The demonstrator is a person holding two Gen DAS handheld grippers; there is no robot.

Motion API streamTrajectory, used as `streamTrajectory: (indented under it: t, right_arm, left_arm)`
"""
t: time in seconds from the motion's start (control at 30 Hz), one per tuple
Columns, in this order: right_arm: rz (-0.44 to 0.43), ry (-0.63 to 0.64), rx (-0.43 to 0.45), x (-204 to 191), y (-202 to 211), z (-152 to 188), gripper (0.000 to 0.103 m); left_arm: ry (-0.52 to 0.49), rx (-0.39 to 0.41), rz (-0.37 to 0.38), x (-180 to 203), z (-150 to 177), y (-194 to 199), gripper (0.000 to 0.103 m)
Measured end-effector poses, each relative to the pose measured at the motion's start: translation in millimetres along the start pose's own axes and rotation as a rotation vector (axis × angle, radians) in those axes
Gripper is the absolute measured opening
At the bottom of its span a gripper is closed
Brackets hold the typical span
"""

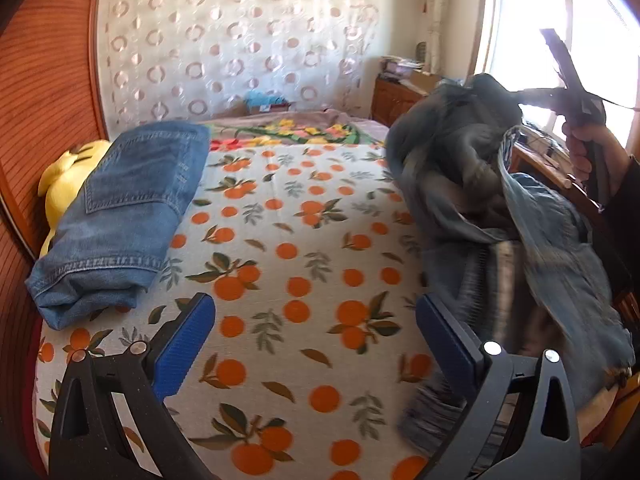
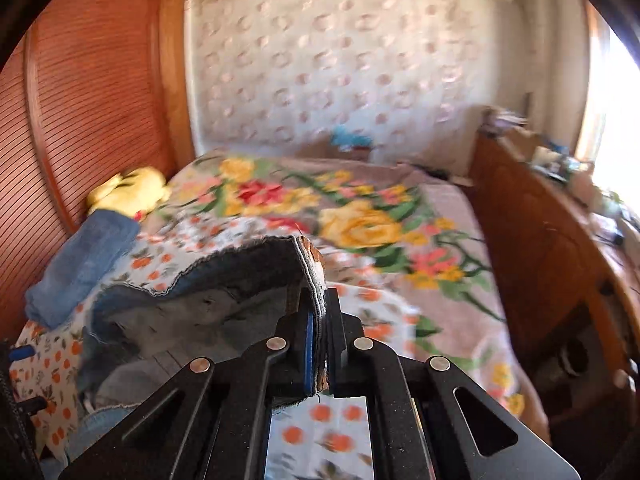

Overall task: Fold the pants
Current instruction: 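Lift the jeans with the right gripper while the left gripper reaches toward the waistband, then grasp the jeans waistband with the left gripper beside the right gripper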

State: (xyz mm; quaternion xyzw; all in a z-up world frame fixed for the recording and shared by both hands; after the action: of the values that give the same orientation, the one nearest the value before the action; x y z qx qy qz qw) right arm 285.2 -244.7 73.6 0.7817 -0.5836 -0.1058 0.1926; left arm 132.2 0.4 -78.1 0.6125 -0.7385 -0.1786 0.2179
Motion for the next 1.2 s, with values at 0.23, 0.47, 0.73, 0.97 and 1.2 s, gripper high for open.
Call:
streamTrajectory:
  t: [0.23, 0.47, 0.73, 0.97, 1.2]
  right_arm:
    - [0.205, -0.049, -0.040, 66, 69, 61, 0.004]
    - [0.187, -0.083, -0.078, 64, 108, 132, 0.004]
    - [0.150, -0.131, -0.075, 80, 129, 141, 0.004]
    - [0.127, -0.133, -0.059, 78, 117, 140, 0.004]
    - [0.118, -0.130, -0.065, 79, 110, 149, 0.004]
  left_arm:
    - [-0.024, 0.023, 0.017, 21, 4, 27, 0.101]
    - [-0.002, -0.038, 0.017, 23, 26, 30, 0.101]
    - [0.052, -0.086, 0.061, 27, 46, 34, 0.098]
    - [0.145, -0.167, 0.171, 33, 57, 13, 0.080]
    - [0.202, -0.202, 0.254, 44, 63, 2, 0.071]
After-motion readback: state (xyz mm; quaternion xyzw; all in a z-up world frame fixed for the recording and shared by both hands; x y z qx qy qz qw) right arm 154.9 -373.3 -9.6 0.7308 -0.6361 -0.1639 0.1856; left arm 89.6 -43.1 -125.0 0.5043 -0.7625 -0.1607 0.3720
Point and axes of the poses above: each gripper's, at about its wrist camera, not at the fingertips, and y roughly against the way its jaws point, x to its right, z to its underside, the point moved 4 cm from there along -y, roughly the way its jaws point, and after that the axes turned 9 degrees about x, right-handed, at the moved point
